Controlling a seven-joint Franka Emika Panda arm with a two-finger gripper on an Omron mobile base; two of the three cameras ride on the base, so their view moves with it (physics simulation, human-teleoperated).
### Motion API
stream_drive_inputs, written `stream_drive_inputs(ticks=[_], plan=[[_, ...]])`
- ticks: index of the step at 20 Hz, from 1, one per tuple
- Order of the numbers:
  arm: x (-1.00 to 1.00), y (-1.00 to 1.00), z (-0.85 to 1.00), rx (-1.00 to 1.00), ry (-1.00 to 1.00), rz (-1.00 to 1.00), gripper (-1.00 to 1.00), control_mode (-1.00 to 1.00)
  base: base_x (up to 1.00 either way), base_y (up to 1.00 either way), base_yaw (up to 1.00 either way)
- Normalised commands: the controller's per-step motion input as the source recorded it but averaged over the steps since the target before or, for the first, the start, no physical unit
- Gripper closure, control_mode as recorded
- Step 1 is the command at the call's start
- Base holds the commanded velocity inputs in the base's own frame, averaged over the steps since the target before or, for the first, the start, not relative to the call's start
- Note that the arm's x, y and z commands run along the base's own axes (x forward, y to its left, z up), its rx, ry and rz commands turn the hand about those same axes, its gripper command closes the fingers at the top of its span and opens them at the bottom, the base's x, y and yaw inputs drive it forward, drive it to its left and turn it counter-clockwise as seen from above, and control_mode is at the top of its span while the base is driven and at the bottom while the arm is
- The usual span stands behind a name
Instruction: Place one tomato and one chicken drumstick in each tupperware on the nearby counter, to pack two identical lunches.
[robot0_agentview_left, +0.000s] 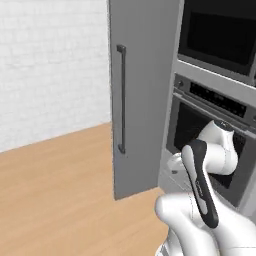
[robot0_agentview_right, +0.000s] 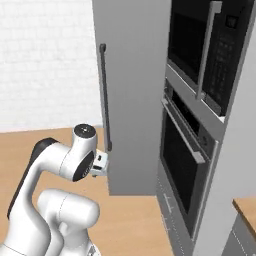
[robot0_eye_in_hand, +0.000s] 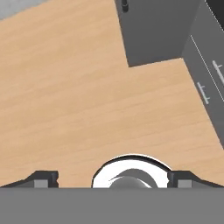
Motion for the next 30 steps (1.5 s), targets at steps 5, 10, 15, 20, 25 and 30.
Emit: stream_drive_inputs(ticks=[5, 10, 15, 20, 25, 30], plan=[[0.0, 0.0, 0.0, 0.0, 0.0, 0.0, -1.0, 1.0, 0.54, 0.57, 0.64], [0.0, 0.0, 0.0, 0.0, 0.0, 0.0, -1.0, 1.0, 0.96, 0.42, 0.56], [0.0, 0.0, 0.0, 0.0, 0.0, 0.0, -1.0, 1.0, 1.0, 0.56, 0.31], [0.0, 0.0, 0.0, 0.0, 0.0, 0.0, -1.0, 1.0, 0.99, 0.57, -0.17], [0.0, 0.0, 0.0, 0.0, 0.0, 0.0, -1.0, 1.0, 0.97, 0.56, -0.45], [0.0, 0.0, 0.0, 0.0, 0.0, 0.0, -1.0, 1.0, 0.99, 0.57, -0.5]])
